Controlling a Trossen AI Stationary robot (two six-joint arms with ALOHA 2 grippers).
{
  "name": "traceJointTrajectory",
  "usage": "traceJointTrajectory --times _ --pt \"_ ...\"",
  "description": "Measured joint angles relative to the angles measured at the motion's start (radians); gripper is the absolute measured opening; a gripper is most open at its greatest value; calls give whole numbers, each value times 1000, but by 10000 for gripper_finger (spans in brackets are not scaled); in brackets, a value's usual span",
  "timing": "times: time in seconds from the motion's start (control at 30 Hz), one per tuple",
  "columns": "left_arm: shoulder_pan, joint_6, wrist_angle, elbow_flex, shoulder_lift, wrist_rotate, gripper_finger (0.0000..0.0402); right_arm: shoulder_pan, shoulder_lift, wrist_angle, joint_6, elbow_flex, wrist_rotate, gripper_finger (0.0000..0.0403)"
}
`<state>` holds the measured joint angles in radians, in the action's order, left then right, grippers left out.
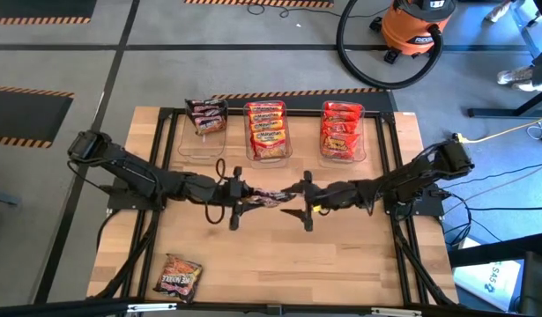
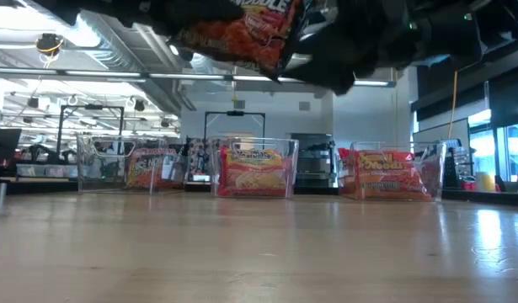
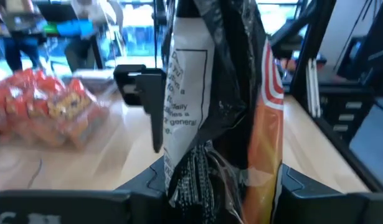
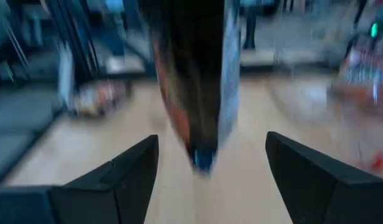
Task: Sort Maruchan noodles
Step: Put the right black noodle pack into the left transparent bin
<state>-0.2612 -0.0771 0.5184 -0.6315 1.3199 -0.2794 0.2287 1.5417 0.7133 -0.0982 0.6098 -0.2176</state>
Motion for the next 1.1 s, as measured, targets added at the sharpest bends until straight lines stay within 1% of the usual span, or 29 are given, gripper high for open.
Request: traceJointTrajectory --times 0.1,0.23,0.37,0.47,0.67,0.77,0.83,0.9,0.97,1.1 --pt "10 12 38 0 4 1 134 0 10 170 28 -22 0 276" --pt "36 29 147 -2 18 2 134 -1 24 277 86 -9 -1 276" --pt "56 36 201 -1 21 15 135 -1 32 304 137 17 -8 276" --pt "66 36 201 -1 23 17 135 -9 36 303 149 43 -24 276" --pt "66 68 227 -1 24 14 135 -25 41 297 163 78 4 276" --pt "67 83 244 -1 24 32 135 -35 40 282 155 82 23 270" --pt "67 87 247 -1 24 35 135 -38 41 274 155 82 26 255" --pt "66 84 250 -1 24 41 135 -40 41 279 154 82 36 231" --pt "66 83 251 -1 24 42 135 -40 41 279 154 82 55 199" --pt "65 80 254 -1 24 43 136 -40 41 279 158 82 61 135"
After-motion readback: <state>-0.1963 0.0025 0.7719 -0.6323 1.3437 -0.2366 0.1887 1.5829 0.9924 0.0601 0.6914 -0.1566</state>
